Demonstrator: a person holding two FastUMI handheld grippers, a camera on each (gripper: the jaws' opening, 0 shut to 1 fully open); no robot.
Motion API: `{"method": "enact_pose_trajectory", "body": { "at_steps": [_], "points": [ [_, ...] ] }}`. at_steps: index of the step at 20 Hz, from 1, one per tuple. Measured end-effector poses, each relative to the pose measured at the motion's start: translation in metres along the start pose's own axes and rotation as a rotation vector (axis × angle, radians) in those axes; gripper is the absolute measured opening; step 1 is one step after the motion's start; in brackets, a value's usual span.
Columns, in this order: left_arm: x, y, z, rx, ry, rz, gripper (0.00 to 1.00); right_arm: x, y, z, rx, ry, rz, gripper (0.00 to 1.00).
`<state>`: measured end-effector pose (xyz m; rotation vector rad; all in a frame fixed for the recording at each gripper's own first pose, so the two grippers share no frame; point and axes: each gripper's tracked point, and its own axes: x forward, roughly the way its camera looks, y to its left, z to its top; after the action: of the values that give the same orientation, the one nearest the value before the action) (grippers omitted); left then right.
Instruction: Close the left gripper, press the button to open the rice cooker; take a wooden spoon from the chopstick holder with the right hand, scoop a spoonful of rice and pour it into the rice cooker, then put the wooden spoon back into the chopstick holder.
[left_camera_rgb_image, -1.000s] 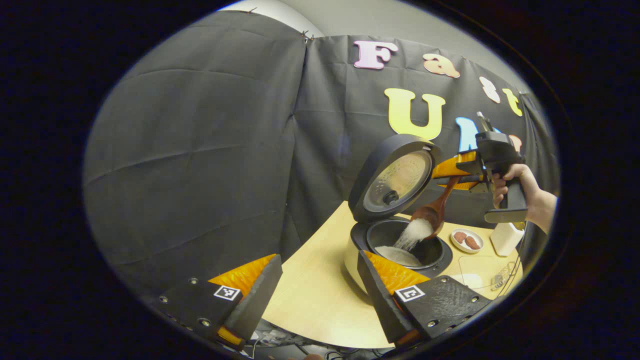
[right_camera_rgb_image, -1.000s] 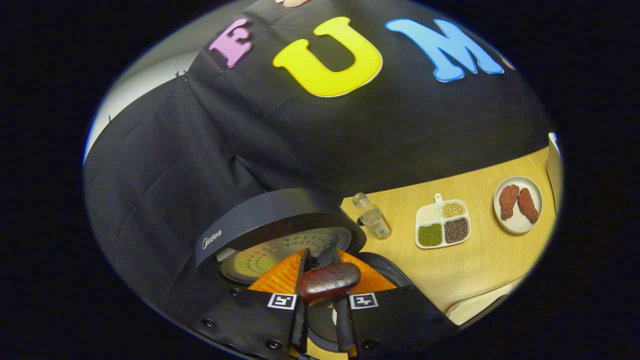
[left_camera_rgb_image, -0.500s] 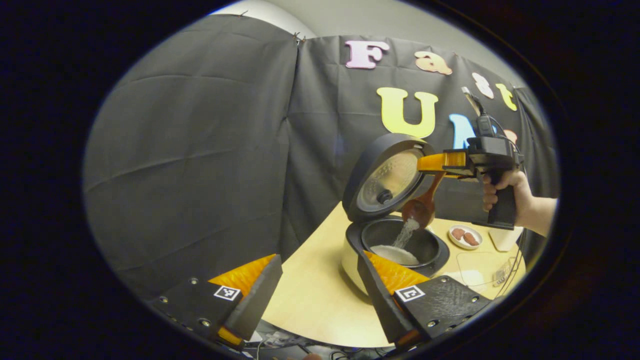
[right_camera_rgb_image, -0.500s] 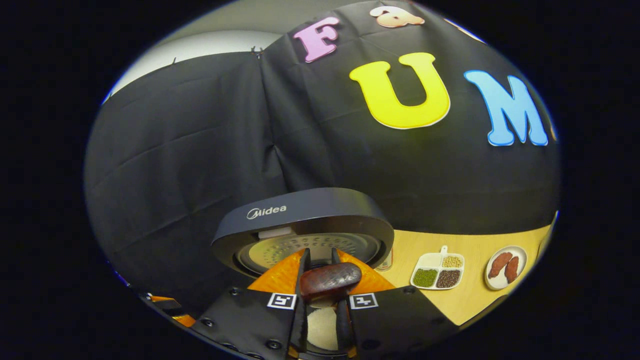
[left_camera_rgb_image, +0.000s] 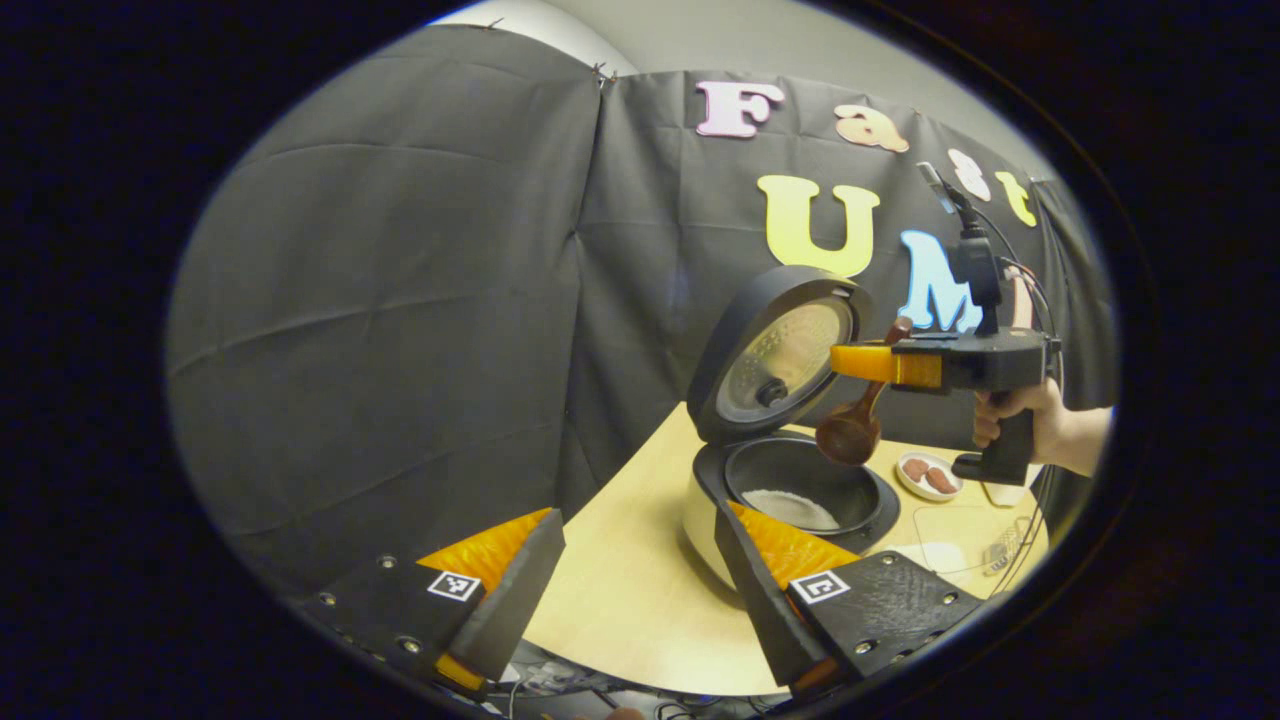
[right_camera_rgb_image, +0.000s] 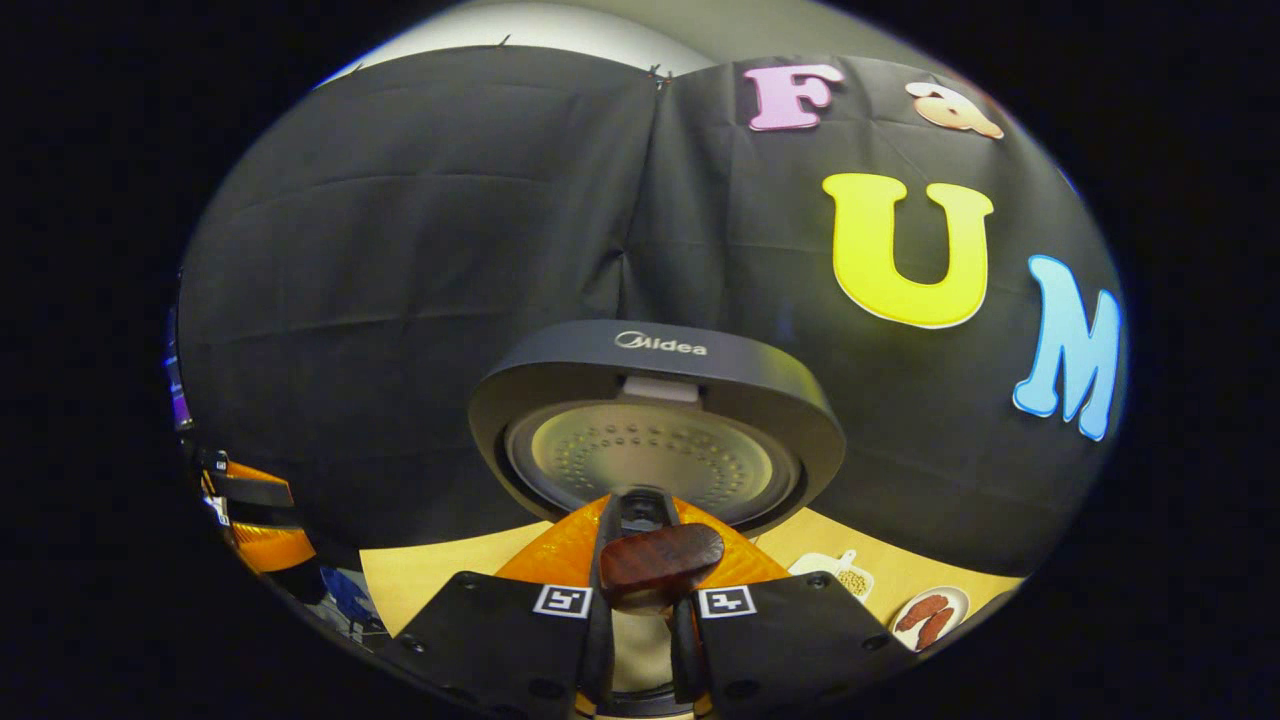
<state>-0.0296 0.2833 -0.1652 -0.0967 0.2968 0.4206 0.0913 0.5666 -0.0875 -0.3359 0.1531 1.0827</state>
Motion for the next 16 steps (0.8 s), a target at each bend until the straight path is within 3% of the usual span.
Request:
{"method": "enact_pose_trajectory", "body": {
  "at_steps": [4, 7, 12, 14, 16],
  "points": [
    [0.003, -0.012, -0.005, -0.004, 0.001, -0.02, 0.96, -0.016, 0.009, 0.006, -0.067, -0.007, 0.015, 0.25],
    [0.002, -0.026, -0.001, 0.003, -0.001, -0.044, 0.96, -0.039, -0.003, 0.028, 0.027, -0.057, 0.001, 0.24],
    [-0.008, -0.083, 0.019, 0.069, -0.04, -0.099, 0.96, -0.1, -0.064, 0.048, 0.146, -0.13, -0.109, 0.24],
    [-0.008, -0.115, 0.02, 0.085, -0.041, -0.128, 0.94, -0.136, -0.1, 0.054, 0.194, -0.163, -0.16, 0.21],
    [-0.011, -0.15, 0.023, 0.093, -0.04, -0.158, 0.96, -0.18, -0.132, 0.05, 0.232, -0.187, -0.215, 0.24]
  ]
}}
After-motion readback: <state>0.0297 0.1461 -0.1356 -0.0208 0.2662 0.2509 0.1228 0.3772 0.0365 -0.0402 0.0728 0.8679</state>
